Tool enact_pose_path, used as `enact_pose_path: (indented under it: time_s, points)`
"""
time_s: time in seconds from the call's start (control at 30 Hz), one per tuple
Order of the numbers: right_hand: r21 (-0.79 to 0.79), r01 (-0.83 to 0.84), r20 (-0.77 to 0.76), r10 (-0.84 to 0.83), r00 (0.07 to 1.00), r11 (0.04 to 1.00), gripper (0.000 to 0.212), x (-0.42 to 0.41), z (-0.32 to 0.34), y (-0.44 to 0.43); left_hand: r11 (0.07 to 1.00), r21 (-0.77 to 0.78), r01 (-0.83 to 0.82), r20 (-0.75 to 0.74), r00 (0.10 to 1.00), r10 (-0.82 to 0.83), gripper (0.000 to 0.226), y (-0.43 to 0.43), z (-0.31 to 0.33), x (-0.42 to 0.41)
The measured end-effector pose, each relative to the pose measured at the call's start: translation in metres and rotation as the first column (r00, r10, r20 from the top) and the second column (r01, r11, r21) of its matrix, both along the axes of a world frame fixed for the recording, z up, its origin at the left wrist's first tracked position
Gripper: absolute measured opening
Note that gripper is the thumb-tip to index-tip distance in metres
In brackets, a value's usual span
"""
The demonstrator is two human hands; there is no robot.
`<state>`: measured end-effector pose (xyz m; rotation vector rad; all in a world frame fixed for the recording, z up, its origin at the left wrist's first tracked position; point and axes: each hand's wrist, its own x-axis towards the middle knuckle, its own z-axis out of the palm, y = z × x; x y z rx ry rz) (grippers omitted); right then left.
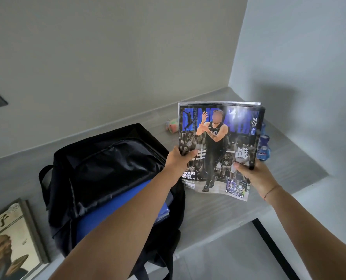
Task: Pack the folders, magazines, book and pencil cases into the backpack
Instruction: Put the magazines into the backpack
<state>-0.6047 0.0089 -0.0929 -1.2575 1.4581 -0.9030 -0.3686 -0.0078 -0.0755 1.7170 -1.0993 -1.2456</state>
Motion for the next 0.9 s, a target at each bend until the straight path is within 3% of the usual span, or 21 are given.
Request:
enact_pose_path:
  time_s: [0.1, 0.23, 0.33, 0.4, 0.53, 0.67, 0.77, 0.83, 0.9]
  points:
    - [-0.021, -0.095, -0.027, 0.094, 0.995, 0.995, 0.028, -0.006, 0.022, -0.001, 0.999, -0.036, 0.019, -0.034, 0.999, -0.021, 0.037, 0.005, 0.009, 0.007]
    - [-0.038, -0.149, 0.075, 0.152, 0.986, 0.988, 0.030, 0.001, 0.059, -0.010, 0.998, -0.040, -0.044, -0.174, 0.984, 0.036, 0.032, 0.010, 0.025, 0.015]
    - [-0.019, -0.168, 0.117, 0.169, 0.979, 0.986, 0.039, 0.022, 0.081, -0.014, 0.993, -0.009, -0.116, -0.292, 0.950, 0.108, 0.016, 0.018, 0.033, 0.030]
    - [0.020, -0.194, 0.138, 0.190, 0.972, 0.981, 0.040, 0.040, 0.088, -0.011, 0.990, 0.005, -0.144, -0.308, 0.941, 0.139, 0.021, 0.026, 0.035, 0.047]
    - [0.153, -0.265, 0.175, 0.238, 0.955, 0.952, 0.036, 0.077, 0.075, 0.005, 0.979, 0.019, -0.204, -0.228, 0.952, 0.203, 0.029, 0.053, 0.034, 0.083]
    - [0.177, -0.271, 0.178, 0.240, 0.954, 0.946, 0.012, 0.114, 0.059, 0.019, 0.950, 0.029, -0.311, -0.149, 0.938, 0.312, 0.028, 0.083, 0.025, 0.109]
    - [0.151, -0.281, 0.138, 0.261, 0.955, 0.948, 0.010, 0.137, 0.067, 0.024, 0.922, 0.079, -0.380, -0.094, 0.917, 0.387, 0.050, 0.097, 0.024, 0.126]
    - [0.116, -0.273, 0.127, 0.258, 0.958, 0.955, 0.010, 0.154, 0.081, 0.026, 0.913, 0.065, -0.403, 0.045, 0.915, 0.401, 0.071, 0.101, 0.030, 0.136]
    - [0.048, -0.259, 0.074, 0.255, 0.964, 0.965, 0.013, 0.171, 0.099, 0.027, 0.938, -0.021, -0.346, 0.250, 0.906, 0.340, 0.070, 0.103, 0.045, 0.140]
